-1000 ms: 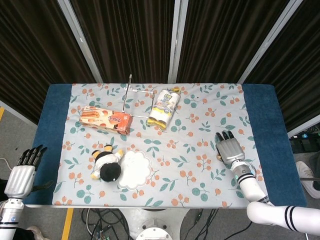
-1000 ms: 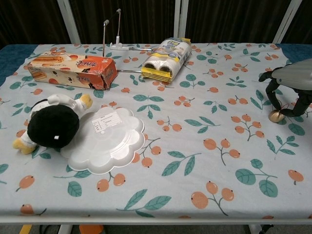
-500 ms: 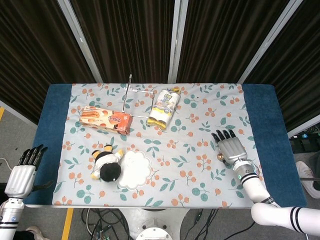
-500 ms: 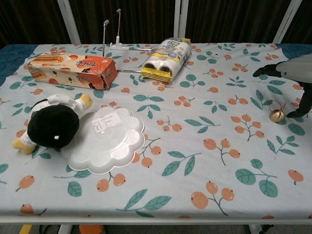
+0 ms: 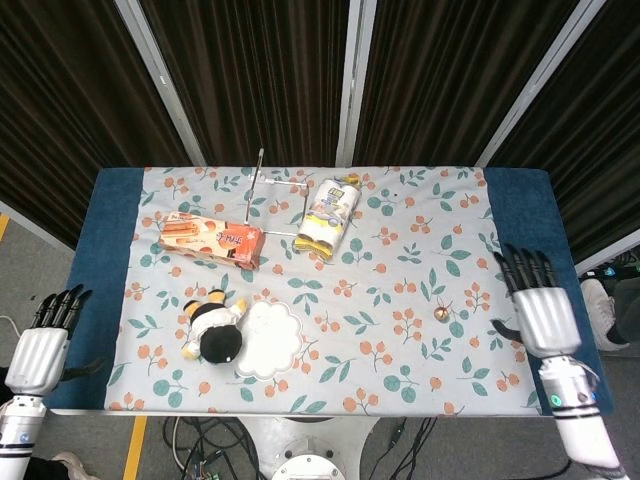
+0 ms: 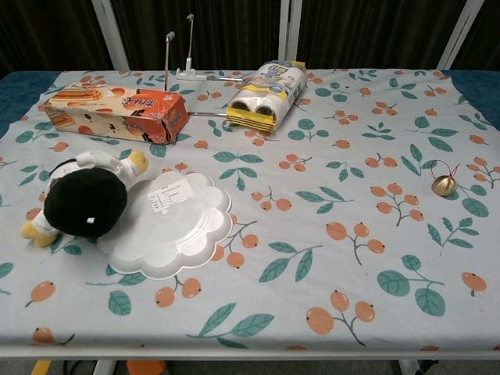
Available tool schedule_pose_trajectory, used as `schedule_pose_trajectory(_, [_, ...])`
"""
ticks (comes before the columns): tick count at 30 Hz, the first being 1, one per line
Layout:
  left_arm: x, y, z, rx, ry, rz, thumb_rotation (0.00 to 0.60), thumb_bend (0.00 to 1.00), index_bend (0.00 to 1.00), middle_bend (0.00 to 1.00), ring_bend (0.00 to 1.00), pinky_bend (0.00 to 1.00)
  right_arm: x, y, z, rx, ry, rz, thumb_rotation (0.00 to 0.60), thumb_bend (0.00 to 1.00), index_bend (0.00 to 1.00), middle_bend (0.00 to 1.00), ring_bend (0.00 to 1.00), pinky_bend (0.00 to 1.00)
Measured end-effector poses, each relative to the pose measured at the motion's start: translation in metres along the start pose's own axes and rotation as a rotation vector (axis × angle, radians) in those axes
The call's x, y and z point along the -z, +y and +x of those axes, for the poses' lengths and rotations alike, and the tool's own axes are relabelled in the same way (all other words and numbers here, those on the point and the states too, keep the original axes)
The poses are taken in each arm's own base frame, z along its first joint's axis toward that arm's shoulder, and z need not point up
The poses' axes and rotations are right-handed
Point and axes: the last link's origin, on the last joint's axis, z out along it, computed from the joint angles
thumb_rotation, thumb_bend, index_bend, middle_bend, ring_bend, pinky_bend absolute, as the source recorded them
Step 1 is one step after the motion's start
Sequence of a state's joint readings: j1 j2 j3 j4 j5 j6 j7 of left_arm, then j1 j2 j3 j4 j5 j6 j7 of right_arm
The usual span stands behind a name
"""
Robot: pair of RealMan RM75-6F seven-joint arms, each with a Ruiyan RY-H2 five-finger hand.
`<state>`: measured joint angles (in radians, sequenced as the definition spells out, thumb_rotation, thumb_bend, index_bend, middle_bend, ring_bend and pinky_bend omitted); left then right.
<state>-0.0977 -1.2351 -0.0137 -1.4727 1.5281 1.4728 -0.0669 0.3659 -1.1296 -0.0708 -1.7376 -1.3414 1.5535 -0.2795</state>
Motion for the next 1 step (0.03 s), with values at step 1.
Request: schedule_pose_trajectory(1, [-0.0002, 0.0009, 0.0011, -0.003, 0.002, -0.003, 0.6, 0.02, 0.06, 0.0, 0.0, 0.02, 0.0112, 0.0103, -0.002, -0.011, 0.018, -0.023, 0.6, 0.0, 0.0, 0.0, 0.0, 0.0])
